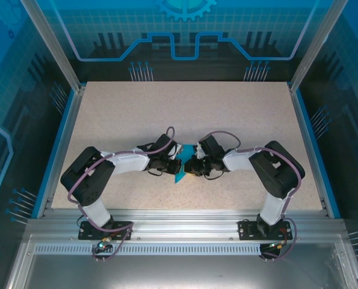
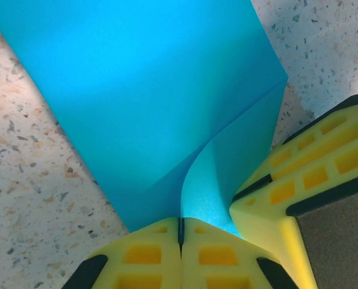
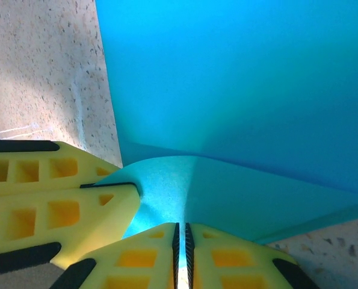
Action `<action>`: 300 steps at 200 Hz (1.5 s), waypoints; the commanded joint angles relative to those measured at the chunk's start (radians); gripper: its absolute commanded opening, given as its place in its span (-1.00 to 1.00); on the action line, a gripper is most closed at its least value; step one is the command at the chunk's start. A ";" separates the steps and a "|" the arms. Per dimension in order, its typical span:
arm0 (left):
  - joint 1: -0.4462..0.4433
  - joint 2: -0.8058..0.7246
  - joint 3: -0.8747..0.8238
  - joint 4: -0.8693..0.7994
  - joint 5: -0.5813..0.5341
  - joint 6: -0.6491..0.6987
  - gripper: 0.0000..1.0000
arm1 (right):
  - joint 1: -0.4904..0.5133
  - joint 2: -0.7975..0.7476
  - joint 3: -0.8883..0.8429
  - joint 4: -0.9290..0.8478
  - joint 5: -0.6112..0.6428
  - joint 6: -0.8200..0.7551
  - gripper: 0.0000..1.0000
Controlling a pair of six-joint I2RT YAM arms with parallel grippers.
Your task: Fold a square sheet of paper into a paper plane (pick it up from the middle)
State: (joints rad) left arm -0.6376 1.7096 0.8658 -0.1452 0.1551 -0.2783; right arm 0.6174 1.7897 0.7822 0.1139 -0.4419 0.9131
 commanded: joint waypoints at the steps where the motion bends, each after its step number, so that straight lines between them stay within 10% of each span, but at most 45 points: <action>1: 0.007 -0.001 -0.013 -0.019 -0.001 0.024 -0.87 | 0.018 -0.033 -0.025 -0.026 0.028 -0.004 -0.71; 300: 0.045 0.091 0.038 -0.006 0.144 0.061 -0.85 | 0.071 -0.019 -0.064 0.027 0.085 0.058 -0.73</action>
State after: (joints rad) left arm -0.5972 1.7588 0.8837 -0.1219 0.2668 -0.2329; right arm 0.6933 1.7283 0.7387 0.1429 -0.3515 0.9695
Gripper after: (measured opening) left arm 0.076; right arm 0.139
